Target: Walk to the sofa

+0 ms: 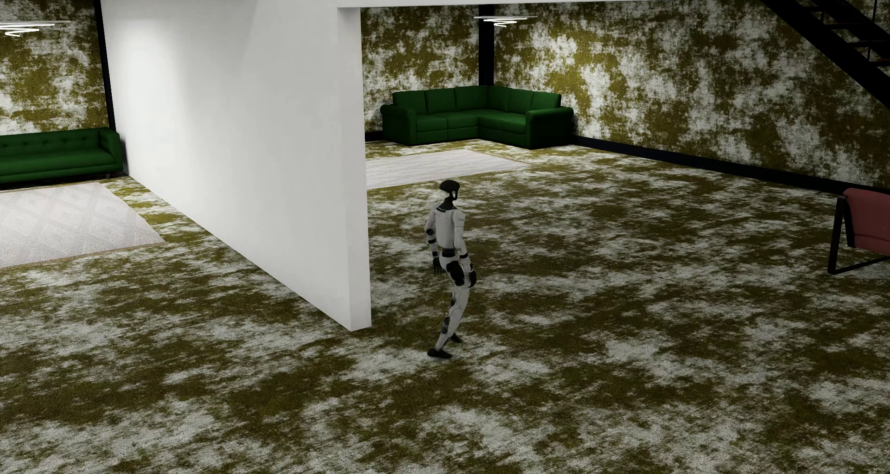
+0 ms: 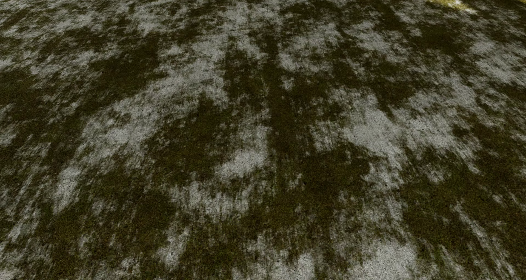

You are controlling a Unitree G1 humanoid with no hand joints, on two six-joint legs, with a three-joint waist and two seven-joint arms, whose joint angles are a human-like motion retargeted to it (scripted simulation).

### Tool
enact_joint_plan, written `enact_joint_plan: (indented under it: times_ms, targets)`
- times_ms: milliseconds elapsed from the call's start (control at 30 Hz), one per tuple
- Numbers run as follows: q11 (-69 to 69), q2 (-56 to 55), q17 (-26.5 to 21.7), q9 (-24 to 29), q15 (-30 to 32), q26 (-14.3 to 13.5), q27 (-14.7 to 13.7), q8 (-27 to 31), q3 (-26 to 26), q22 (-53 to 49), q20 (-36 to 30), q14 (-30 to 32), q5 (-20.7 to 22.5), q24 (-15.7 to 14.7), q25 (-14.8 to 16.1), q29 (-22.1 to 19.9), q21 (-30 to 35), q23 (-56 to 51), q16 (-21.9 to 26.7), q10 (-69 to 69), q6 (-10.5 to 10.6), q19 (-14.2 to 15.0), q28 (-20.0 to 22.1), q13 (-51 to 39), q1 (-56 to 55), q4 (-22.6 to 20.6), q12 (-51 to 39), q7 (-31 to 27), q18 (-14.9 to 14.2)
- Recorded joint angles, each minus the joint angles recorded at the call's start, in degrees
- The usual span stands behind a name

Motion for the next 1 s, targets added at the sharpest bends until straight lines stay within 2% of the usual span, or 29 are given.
enact_joint_plan:
  times_ms: [33,67,100,133,167,200,233,267,300,367,467,500,533,567,600,633,667,700,733,767,800,867,900,933,967,1000]
  targets:
    - [-0.63,2.46,-0.45,-0.55,-1.30,0.00,0.00,0.00,1.44,0.66,-1.36,-11.87,-0.37,0.00,0.00,0.00,-2.09,-2.50,0.41,-9.22,-0.25,0.00,0.00,-0.64,-1.18,-0.38,0.72,0.00,0.00]
    - [-0.52,5.02,-1.19,-0.93,-2.45,0.00,0.00,0.00,2.15,1.23,-1.86,-24.84,-0.88,0.00,0.00,0.00,-3.36,-4.41,0.68,-12.09,-0.60,0.00,0.00,-1.26,-2.20,-0.67,1.74,0.00,0.00]
    - [0.47,6.94,-1.49,-1.13,-2.83,0.00,0.00,0.00,2.91,0.21,-3.48,-24.86,-1.07,0.00,0.00,0.00,-4.78,-5.18,1.62,-12.09,-1.09,0.00,0.00,-1.08,-3.55,-1.08,2.77,0.00,0.00]
    - [2.63,8.46,-1.35,-1.41,-0.96,0.00,0.00,0.00,3.48,0.33,-3.89,-16.96,-1.17,0.00,0.00,0.00,-6.37,-5.32,1.95,-9.67,-1.39,0.00,0.00,-0.29,-4.28,-1.88,3.78,0.00,0.00]
    - [8.01,8.58,-0.96,-1.84,4.66,0.00,0.00,0.00,3.14,0.45,-3.45,-10.42,-2.53,0.00,0.00,0.00,-8.26,-5.12,1.99,-7.07,-2.49,0.00,0.00,1.18,-3.57,-3.65,4.92,0.00,0.00]
    - [20.13,3.74,-0.32,-2.49,13.42,0.00,0.00,0.00,2.02,1.18,-3.86,-6.77,-4.88,0.00,0.00,0.00,-7.92,-2.84,1.86,-4.30,-3.73,0.00,0.00,1.90,-2.72,-6.12,5.30,0.00,0.00]
    - [33.49,-2.20,-0.15,-2.35,16.26,0.00,0.00,0.00,-0.16,2.03,-4.37,-7.99,-5.53,0.00,0.00,0.00,-6.94,-0.58,1.85,-2.13,-3.97,0.00,0.00,2.57,0.02,-7.62,5.01,0.00,0.00]
    - [42.87,-8.26,0.11,-1.15,9.30,0.00,0.00,0.00,-1.57,1.02,-4.02,-11.66,-6.87,0.00,0.00,0.00,-5.93,0.98,2.25,-3.08,-5.21,0.00,0.00,2.69,5.00,-8.93,4.54,0.00,0.00]
    - [44.86,-13.65,0.49,0.06,3.68,0.00,0.00,0.00,-3.47,0.67,-3.92,-15.79,-6.44,0.00,0.00,0.00,-3.91,2.31,2.31,-5.60,-5.08,0.00,0.00,2.46,11.14,-8.72,3.48,0.00,0.00]
    - [31.69,-20.67,0.55,0.81,-0.15,0.00,0.00,0.00,-10.06,0.40,-3.57,-23.02,-5.18,0.00,0.00,0.00,-1.13,3.74,2.92,-8.87,-3.36,0.00,0.00,3.95,20.77,-7.57,0.21,0.00,0.00]
    - [1.54,-28.38,-0.39,-1.00,4.80,0.00,0.00,0.00,-15.71,-3.97,2.16,-35.05,-4.78,0.00,0.00,0.00,-3.33,3.52,3.52,-14.10,-0.39,0.00,0.00,7.41,30.74,-5.76,-3.85,0.00,0.00]
    - [-1.42,-30.61,-0.52,-1.73,6.23,0.00,0.00,0.00,-17.10,-5.95,4.29,-37.39,-5.51,0.00,0.00,0.00,-4.13,3.87,3.97,-14.33,0.30,0.00,0.00,8.20,33.58,-4.96,-4.29,0.00,0.00]
    - [0.28,-32.57,-0.76,-2.67,6.42,0.00,0.00,0.00,-18.93,-5.71,3.46,-38.88,-7.11,0.00,0.00,0.00,-4.22,4.27,4.39,-12.87,1.49,0.00,0.00,9.31,34.97,-4.86,-5.78,0.00,0.00]
    - [5.44,-32.76,-1.40,-2.16,9.65,0.00,0.00,0.00,-21.04,-7.26,5.07,-38.20,-6.49,0.00,0.00,0.00,-3.71,4.99,3.99,-9.26,2.77,0.00,0.00,9.88,37.65,-4.03,-4.85,0.00,0.00]
    - [12.05,-34.45,-0.85,-2.49,11.57,0.00,0.00,0.00,-21.97,-8.99,9.25,-30.71,-5.02,0.00,0.00,0.00,-6.27,5.87,3.68,-1.20,4.71,0.00,0.00,10.45,36.26,-2.59,-4.91,0.00,0.00]
    - [15.97,-32.12,-1.07,-1.91,9.64,0.00,0.00,0.00,-22.12,-6.03,5.89,-17.85,-4.45,0.00,0.00,0.00,-4.13,8.39,2.02,10.85,6.45,0.00,0.00,9.54,33.22,-1.73,-4.42,0.00,0.00]
    - [17.91,-29.93,-0.54,-1.44,6.77,0.00,0.00,0.00,-19.89,-5.38,4.55,-9.06,-4.33,0.00,0.00,0.00,-3.78,9.89,1.58,22.53,6.56,0.00,0.00,8.71,28.01,-1.39,-4.52,0.00,0.00]
    - [17.34,-26.31,0.23,-0.96,4.84,0.00,0.00,0.00,-17.29,-4.79,2.08,-5.78,-4.39,0.00,0.00,0.00,-3.45,10.48,1.07,29.74,6.70,0.00,0.00,8.00,22.11,-0.26,-4.78,0.00,0.00]
    - [15.11,-21.27,1.05,-0.55,4.10,0.00,0.00,0.00,-14.73,-4.47,0.70,-5.42,-6.06,0.00,0.00,0.00,-3.07,9.86,0.66,31.65,5.26,0.00,0.00,7.70,16.37,-0.85,-4.12,0.00,0.00]
    - [12.04,-15.99,1.37,-0.40,2.95,0.00,0.00,0.00,-12.04,-0.88,1.04,-5.75,-6.72,0.00,0.00,0.00,-2.70,8.52,-0.96,29.78,4.79,0.00,0.00,7.48,9.76,-0.47,-3.96,0.00,0.00]
    - [8.70,-10.85,1.20,-0.56,0.69,0.00,0.00,0.00,-8.51,-2.65,1.13,-3.97,-7.87,0.00,0.00,0.00,-1.46,5.15,-0.63,22.90,3.09,0.00,0.00,7.89,4.29,-1.25,-1.89,0.00,0.00]
    - [3.67,-0.95,0.53,-0.92,-2.96,0.00,0.00,0.00,-1.69,-1.03,-0.94,-2.48,-8.99,0.00,0.00,0.00,-1.49,-0.34,-0.26,8.87,1.30,0.00,0.00,8.19,-4.87,-0.12,1.00,0.00,0.00]
    - [2.18,3.24,-0.36,-1.06,-4.57,0.00,0.00,0.00,1.54,-1.05,-0.52,-6.36,-8.94,0.00,0.00,0.00,-2.10,-3.13,0.40,1.04,1.32,0.00,0.00,7.82,-8.65,0.72,2.41,0.00,0.00]
    - [1.39,6.69,-1.65,-1.23,-5.93,0.00,0.00,0.00,5.38,-0.48,-1.89,-14.26,-8.73,0.00,0.00,0.00,-1.60,-4.58,1.03,-6.05,1.59,0.00,0.00,6.74,-11.15,2.00,3.55,0.00,0.00]
    - [1.40,9.14,-2.67,-1.73,-6.70,0.00,0.00,0.00,8.69,1.06,-0.53,-24.89,-8.84,0.00,0.00,0.00,-1.08,-5.31,1.23,-9.79,1.16,0.00,0.00,5.50,-13.49,4.09,5.35,0.00,0.00]
    - [1.78,11.96,-3.03,-1.37,-5.63,0.00,0.00,0.00,11.99,1.96,-1.01,-30.28,-9.46,0.00,0.00,0.00,-0.81,-5.01,2.16,-11.02,0.46,0.00,0.00,4.13,-14.15,6.46,7.04,0.00,0.00]
